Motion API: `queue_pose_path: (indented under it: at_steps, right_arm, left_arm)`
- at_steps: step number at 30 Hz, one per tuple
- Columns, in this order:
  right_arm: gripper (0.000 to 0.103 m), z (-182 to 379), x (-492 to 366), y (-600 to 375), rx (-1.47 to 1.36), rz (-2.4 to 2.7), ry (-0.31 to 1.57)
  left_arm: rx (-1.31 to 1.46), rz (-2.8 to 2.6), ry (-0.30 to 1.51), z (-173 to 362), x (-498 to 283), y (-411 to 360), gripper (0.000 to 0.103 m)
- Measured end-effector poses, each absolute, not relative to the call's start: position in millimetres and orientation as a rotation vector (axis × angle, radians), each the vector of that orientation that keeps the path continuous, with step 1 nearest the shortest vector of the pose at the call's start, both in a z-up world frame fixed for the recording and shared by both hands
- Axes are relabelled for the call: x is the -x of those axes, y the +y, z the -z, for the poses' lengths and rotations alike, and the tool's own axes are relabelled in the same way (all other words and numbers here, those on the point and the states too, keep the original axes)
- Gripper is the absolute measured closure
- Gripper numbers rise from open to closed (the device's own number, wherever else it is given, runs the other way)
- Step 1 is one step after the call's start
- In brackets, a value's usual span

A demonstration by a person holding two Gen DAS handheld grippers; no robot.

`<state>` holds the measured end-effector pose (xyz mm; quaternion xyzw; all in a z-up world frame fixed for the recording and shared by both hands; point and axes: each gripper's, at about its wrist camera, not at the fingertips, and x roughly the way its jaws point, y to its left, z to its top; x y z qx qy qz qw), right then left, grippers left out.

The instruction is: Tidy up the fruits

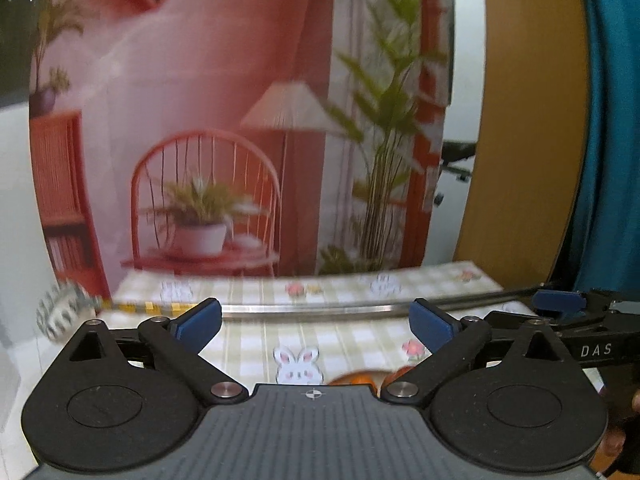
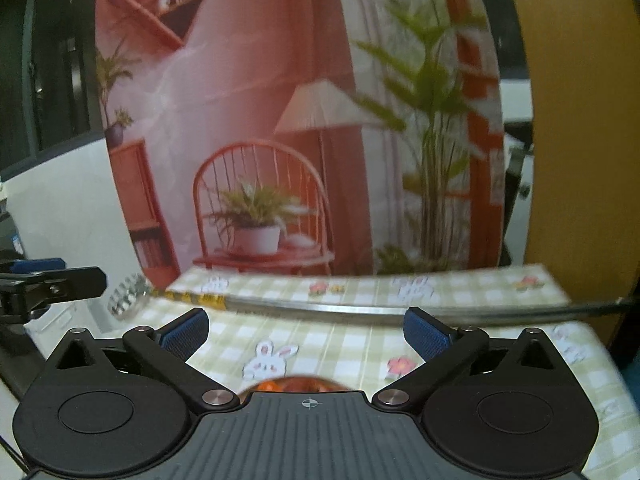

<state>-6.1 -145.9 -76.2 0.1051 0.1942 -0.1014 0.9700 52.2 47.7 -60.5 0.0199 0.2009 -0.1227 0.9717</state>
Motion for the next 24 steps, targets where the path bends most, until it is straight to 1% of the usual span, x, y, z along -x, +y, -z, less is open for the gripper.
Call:
queue_pose_path:
  at_steps: [7,11,16,24]
  right_arm:
    - [0.0,29.0,36.7,-138.9,-0.17,0.227,0.289]
    - [0.0,14.1,49.1,-139.5,-0.168,0.24,0.255]
    - [0.0,6.5,59.5,-141.4,-0.172,0.253,0.244]
    - [0.0,8.6,63.1,-142.1,-0.188,0.266,0.25]
  left_arm:
    - [-0.08,0.242,0.306,16.4,-19.3,38.6,0.0]
    - [-0.075,0.239,0.265,0.7,-3.3,35.8,0.0]
    - [-0.057,0.242,0.252,-7.1,10.3,34.8,0.0]
    - [-0.064,0.233,0.264,-4.0,9.4,33.8,0.0]
